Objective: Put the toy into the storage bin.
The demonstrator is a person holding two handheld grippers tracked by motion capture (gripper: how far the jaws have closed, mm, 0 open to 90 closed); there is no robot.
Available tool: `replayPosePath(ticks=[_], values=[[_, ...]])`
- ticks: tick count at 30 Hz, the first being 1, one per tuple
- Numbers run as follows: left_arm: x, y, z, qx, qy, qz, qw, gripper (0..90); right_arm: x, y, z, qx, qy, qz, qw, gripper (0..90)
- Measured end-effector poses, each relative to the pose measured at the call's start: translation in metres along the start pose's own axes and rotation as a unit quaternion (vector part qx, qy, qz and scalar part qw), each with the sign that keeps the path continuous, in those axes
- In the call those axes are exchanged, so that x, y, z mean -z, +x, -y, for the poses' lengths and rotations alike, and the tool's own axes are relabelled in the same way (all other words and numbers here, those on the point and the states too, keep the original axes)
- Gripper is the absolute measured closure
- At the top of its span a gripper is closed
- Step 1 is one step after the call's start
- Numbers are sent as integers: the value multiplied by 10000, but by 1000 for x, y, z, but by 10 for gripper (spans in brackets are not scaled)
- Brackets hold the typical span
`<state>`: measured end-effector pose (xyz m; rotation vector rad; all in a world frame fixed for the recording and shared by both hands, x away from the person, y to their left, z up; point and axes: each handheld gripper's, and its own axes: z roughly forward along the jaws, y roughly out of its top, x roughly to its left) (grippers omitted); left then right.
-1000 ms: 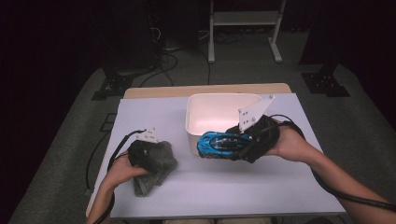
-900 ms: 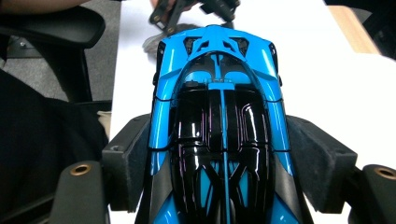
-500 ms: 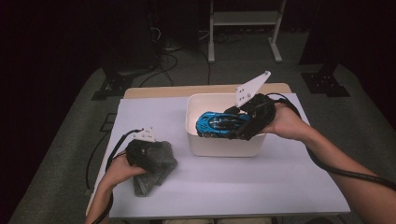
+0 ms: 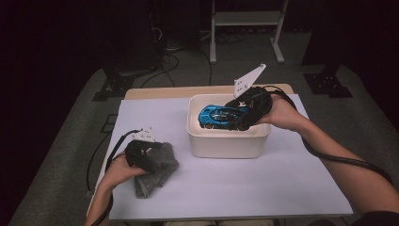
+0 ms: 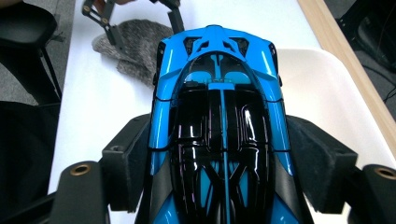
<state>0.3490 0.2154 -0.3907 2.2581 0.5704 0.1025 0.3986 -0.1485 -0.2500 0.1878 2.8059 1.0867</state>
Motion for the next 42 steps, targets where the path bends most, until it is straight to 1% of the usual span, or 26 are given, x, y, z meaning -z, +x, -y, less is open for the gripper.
replayPosePath(ticks=[3,5,10,13,17,19,22,25,27,30,35,42], values=[[0,0,0,3,-6,-4,10000,65,-5,-8,4,-79,7,-31,10000,268],[-1,1,1,20,2,4,10000,65,-8,-12,6,-84,50,-43,9999,268],[0,2,2,32,5,-7,10000,65,-18,-20,12,-145,67,-94,9998,268],[2,3,2,54,-46,-25,10000,65,-27,-23,17,-185,123,-142,9997,268],[3,3,2,78,-51,-19,10000,65,-36,-28,22,-240,181,-187,9994,268],[2,4,2,39,-21,-21,10000,65,-40,-30,24,-284,196,-216,9992,269],[2,4,2,39,-23,-18,10000,65,-44,-31,25,-256,227,-219,9992,269],[3,3,2,44,-42,-20,10000,65,-51,-34,27,-288,272,-251,9989,268],[3,3,2,48,-49,-32,10000,65,-55,-36,29,-345,285,-280,9986,269],[4,4,3,44,-43,-43,10000,65,-60,-39,33,-354,345,-286,9984,269],[4,5,3,50,-40,-36,10000,65,-69,-43,37,-443,385,-339,9977,269],[5,4,3,63,-55,-27,10000,65,-81,-47,41,-436,545,-362,9969,268]])
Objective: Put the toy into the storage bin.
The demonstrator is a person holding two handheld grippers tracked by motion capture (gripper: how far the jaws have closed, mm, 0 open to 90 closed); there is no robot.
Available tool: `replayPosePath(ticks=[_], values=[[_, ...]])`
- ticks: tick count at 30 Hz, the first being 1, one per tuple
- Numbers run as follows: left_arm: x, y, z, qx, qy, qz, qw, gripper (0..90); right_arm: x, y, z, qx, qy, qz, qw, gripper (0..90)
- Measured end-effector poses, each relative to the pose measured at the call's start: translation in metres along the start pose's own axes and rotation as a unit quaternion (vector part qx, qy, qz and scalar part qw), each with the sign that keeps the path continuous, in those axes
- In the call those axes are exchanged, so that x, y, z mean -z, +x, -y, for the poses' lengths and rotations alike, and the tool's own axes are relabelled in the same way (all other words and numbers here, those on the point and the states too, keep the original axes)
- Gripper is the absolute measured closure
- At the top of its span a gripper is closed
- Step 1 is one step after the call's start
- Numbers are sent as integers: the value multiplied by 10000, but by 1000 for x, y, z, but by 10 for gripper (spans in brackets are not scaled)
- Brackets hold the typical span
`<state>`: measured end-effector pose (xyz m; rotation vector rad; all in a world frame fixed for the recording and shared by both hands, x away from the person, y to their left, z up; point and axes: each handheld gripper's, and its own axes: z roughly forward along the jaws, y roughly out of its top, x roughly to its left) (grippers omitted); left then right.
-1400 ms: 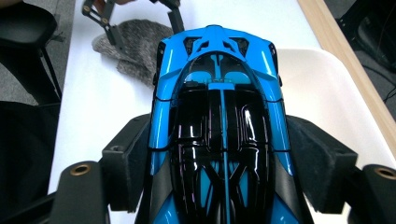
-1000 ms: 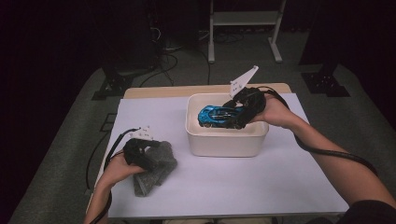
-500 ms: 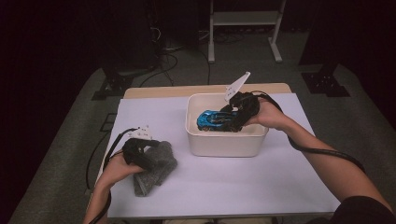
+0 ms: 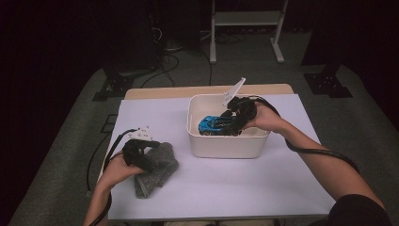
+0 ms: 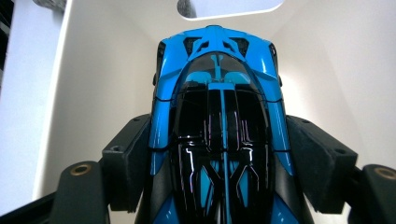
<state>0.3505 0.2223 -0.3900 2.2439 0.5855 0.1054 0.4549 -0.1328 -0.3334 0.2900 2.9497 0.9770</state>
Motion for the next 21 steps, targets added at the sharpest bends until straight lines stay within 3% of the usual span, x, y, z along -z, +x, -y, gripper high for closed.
replayPosePath(ticks=[21], values=[[3,0,-2,-53,-62,8,10000,65,-12,-1,-9,-18,187,-122,9997,268]])
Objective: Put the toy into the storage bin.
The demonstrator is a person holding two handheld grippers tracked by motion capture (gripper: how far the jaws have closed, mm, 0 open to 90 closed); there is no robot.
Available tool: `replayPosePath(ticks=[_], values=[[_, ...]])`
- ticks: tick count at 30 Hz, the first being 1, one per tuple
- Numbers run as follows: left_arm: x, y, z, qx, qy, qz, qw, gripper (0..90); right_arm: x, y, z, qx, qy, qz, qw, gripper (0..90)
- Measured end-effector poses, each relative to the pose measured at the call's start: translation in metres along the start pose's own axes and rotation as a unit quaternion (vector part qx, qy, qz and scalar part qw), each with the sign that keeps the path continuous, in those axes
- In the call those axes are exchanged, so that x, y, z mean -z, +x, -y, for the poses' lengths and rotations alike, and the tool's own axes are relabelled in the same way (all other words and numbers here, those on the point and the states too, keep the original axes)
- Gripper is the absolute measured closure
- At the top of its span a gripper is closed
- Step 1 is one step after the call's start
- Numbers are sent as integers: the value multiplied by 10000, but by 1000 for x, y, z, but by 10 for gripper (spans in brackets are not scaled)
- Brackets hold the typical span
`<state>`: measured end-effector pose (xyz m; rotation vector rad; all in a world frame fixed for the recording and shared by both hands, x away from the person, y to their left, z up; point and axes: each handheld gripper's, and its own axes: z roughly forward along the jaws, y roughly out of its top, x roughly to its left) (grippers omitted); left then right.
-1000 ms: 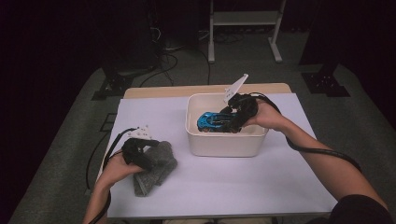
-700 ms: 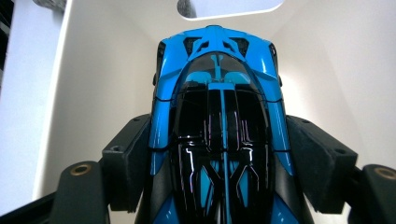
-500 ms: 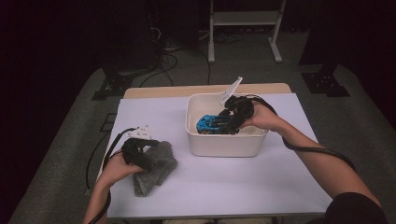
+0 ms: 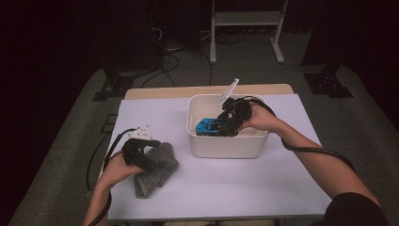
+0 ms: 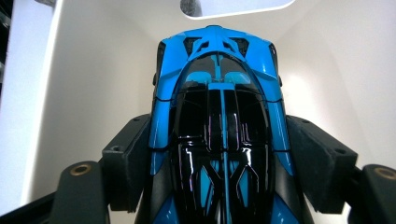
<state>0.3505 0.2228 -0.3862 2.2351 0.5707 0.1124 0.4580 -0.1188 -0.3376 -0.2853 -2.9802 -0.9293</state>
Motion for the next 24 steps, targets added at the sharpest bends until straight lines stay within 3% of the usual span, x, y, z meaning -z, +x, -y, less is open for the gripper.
replayPosePath(ticks=[11,24], values=[[4,-1,-1,-10,-68,-14,10000,65,-17,-2,-5,-12,234,-129,9996,268],[3,-3,-5,-85,-69,19,9999,65,-20,-1,-4,-57,341,-166,9993,268]])
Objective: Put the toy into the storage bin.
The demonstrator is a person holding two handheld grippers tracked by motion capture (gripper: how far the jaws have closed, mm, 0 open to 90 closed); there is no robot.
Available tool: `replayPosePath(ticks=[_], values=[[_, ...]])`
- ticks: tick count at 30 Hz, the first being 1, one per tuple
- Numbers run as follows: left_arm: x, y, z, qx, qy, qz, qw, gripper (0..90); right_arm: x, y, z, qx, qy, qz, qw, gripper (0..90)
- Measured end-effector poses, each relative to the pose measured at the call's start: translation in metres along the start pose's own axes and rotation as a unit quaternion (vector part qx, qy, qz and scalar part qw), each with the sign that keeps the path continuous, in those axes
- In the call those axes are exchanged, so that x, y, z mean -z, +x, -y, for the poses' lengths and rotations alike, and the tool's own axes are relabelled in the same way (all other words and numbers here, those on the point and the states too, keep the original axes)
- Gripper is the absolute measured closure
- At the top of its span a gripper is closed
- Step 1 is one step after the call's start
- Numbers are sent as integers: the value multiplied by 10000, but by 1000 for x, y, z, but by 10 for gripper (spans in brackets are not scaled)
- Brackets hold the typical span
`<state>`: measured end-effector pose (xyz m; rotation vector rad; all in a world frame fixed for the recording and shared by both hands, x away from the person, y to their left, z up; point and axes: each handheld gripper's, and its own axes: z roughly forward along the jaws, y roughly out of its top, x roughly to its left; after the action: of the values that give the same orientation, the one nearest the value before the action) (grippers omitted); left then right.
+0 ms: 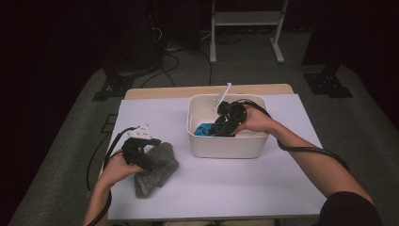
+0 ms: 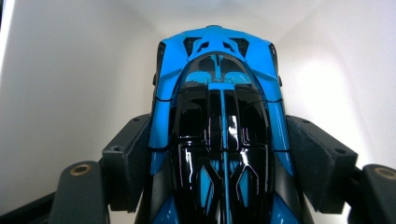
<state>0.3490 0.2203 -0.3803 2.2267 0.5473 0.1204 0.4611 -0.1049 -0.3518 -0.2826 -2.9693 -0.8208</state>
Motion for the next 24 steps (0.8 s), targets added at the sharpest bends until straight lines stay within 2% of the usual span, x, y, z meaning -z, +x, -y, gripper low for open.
replayPosePath(ticks=[7,24], values=[[2,1,0,3,-62,-5,10000,65,-3,-1,-1,-6,124,9,9999,268],[4,-1,2,26,-36,-9,10000,65,-10,-4,-2,-37,349,-17,9994,268]])
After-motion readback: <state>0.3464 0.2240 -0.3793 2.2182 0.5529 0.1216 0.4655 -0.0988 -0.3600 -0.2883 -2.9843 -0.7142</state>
